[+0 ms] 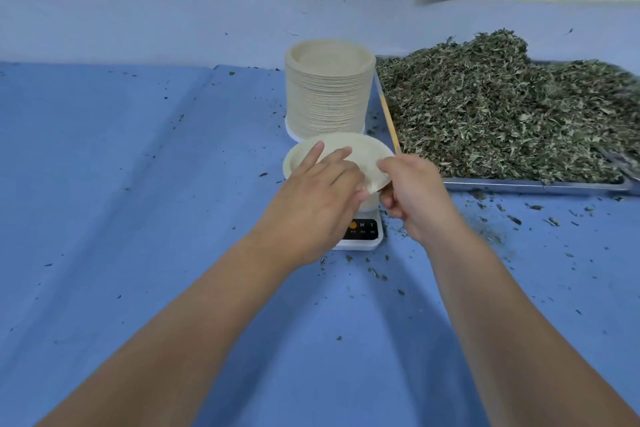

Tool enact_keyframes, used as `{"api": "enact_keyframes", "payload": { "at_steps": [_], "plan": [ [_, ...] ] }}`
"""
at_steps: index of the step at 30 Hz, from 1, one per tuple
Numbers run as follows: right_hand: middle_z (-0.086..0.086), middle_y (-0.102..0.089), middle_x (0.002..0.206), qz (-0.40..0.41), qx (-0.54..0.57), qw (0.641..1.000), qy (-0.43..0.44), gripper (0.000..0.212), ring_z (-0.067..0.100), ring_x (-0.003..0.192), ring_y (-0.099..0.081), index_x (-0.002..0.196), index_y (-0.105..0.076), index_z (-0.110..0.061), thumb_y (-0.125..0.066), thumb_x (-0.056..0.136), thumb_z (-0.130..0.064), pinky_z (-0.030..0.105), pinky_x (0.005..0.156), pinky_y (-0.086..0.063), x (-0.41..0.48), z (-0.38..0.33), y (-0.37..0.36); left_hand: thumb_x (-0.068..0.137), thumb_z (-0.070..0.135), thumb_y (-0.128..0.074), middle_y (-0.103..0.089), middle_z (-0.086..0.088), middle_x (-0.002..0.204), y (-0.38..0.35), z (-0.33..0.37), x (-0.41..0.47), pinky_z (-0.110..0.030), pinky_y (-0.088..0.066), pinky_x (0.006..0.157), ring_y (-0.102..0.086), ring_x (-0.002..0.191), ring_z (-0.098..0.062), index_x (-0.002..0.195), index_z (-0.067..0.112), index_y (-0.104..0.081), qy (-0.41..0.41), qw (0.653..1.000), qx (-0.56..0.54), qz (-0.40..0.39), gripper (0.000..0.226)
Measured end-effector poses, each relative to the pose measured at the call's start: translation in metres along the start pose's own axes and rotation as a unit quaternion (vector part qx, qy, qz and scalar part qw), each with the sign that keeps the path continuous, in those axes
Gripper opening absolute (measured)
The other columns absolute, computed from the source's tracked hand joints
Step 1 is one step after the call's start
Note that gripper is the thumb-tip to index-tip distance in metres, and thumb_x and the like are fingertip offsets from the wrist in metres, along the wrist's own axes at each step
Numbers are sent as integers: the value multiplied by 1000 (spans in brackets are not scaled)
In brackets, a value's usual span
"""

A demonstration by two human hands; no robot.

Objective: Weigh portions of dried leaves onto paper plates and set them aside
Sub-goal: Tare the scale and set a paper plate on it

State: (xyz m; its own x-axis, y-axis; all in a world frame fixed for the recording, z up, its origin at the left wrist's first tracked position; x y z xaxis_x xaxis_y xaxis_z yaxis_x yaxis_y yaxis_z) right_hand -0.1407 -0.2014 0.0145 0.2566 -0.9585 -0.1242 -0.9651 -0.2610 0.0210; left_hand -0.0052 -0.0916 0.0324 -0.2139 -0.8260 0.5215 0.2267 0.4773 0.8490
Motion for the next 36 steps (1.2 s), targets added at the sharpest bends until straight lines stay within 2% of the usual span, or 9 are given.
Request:
{"api": "enact_keyframes", "payload": {
  "at_steps": [3,6,11,13,16,19,25,31,36],
  "plan": [
    [8,-55,62,23,-26,999,-8,15,15,39,-45,87,-65,-6,-61,88,-20,21,37,-27,3,8,5,105,32,-36,-53,2,143,-4,-16,-10,-28,-17,121,-33,144,-13,134,12,-56,134,978,-140,77,40],
    [11,-55,62,9,-72,997,-23,23,14,39,-42,92,-67,-2,-63,93,-25,20,36,-28,4,17,7,105,35,-38,-39,20,149,-15,-40,-15,1,-20,102,-32,130,14,146,24,-44,332,884,-306,121,43],
    [17,-70,76,25,-329,941,79,54,27,59,-62,109,-63,3,-50,99,-49,38,55,-56,1,14,15,101,46,-40,-32,17,157,-39,-70,-15,-24,-23,109,-31,140,0,152,33,-37,474,755,-441,101,52],
    [9,-69,83,82,-421,892,145,47,26,70,-61,117,-64,-9,-46,99,-48,36,68,-55,4,8,24,101,46,-42,-37,18,153,-44,-78,-13,-22,-24,103,-36,131,3,149,32,-42,487,731,-460,126,50],
    [3,-65,73,156,-459,843,231,27,28,67,-60,102,-66,-17,-47,97,-35,36,61,-52,15,-5,37,98,49,-48,-46,13,149,-49,-91,-8,-31,-33,113,-46,131,-5,141,32,-52,509,692,-491,145,46],
    [9,-66,93,146,-518,804,251,29,35,92,-58,104,-66,-12,-47,97,-33,43,76,-52,43,-8,45,95,48,-52,-51,11,146,-55,-98,-10,-28,-38,110,-51,121,3,138,29,-57,481,683,-523,169,47],
    [17,-51,139,29,-653,756,43,77,40,130,-42,140,-47,-17,-19,95,-73,59,99,-37,91,2,52,94,47,-53,-58,18,136,-65,-108,-17,-29,-40,110,-53,123,4,131,34,-62,455,680,-546,181,41],
    [10,-61,92,23,-627,771,112,66,31,89,-57,106,-59,-15,-22,98,-69,43,74,-48,92,-1,47,88,50,-55,-60,18,135,-67,-110,-13,-33,-39,113,-53,123,6,130,34,-63,442,684,-553,177,45],
    [17,-40,151,55,-689,721,45,88,40,142,-29,144,-45,-25,-13,87,-83,67,109,-23,90,-4,51,81,58,-55,-60,20,134,-65,-104,-14,-33,-38,114,-52,124,7,116,46,-65,421,707,-545,162,39]
  ]
}}
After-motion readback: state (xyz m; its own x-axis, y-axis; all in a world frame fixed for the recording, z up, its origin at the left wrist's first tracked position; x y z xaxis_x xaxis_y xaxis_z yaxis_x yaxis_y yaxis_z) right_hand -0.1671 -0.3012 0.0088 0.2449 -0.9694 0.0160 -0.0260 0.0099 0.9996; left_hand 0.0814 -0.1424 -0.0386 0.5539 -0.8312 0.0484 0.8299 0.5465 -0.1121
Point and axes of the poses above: each hand's wrist, its own x-axis towards the middle knuckle, its own y-axis out of the back of the hand, z = x × y, the point moved 2 cm from there along x, towards the middle knuckle
